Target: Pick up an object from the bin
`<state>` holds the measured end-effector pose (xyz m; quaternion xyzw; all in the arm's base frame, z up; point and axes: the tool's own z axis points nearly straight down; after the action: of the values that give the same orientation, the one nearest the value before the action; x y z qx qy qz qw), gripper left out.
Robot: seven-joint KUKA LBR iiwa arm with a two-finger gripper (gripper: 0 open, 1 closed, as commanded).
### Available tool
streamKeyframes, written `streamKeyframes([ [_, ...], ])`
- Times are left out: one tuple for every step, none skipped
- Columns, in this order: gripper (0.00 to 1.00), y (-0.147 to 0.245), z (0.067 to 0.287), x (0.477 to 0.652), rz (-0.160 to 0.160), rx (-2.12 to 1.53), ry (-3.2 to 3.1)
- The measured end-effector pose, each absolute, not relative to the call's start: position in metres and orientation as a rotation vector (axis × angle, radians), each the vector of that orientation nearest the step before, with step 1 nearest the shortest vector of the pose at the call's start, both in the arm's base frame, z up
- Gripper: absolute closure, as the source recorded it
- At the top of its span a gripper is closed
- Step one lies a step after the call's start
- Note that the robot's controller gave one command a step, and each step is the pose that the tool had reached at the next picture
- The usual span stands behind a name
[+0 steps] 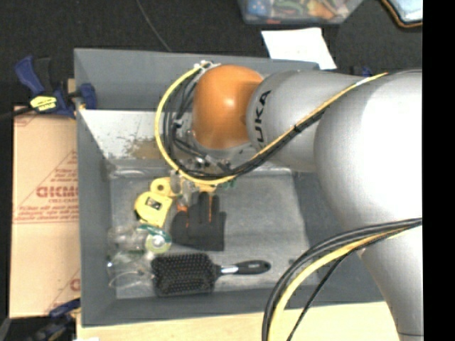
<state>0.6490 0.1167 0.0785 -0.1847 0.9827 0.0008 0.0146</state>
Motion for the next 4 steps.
streamKeyframes([
  [1.00,0.117,0.085,0.649,0.003,-0.573,3.058],
  [1.00,0.116,0.107,0.648,0.004,-0.571,3.062],
  [1.00,0.116,0.126,0.650,0.003,-0.567,3.053],
  [1.00,0.116,0.145,0.650,0.004,-0.565,3.056],
])
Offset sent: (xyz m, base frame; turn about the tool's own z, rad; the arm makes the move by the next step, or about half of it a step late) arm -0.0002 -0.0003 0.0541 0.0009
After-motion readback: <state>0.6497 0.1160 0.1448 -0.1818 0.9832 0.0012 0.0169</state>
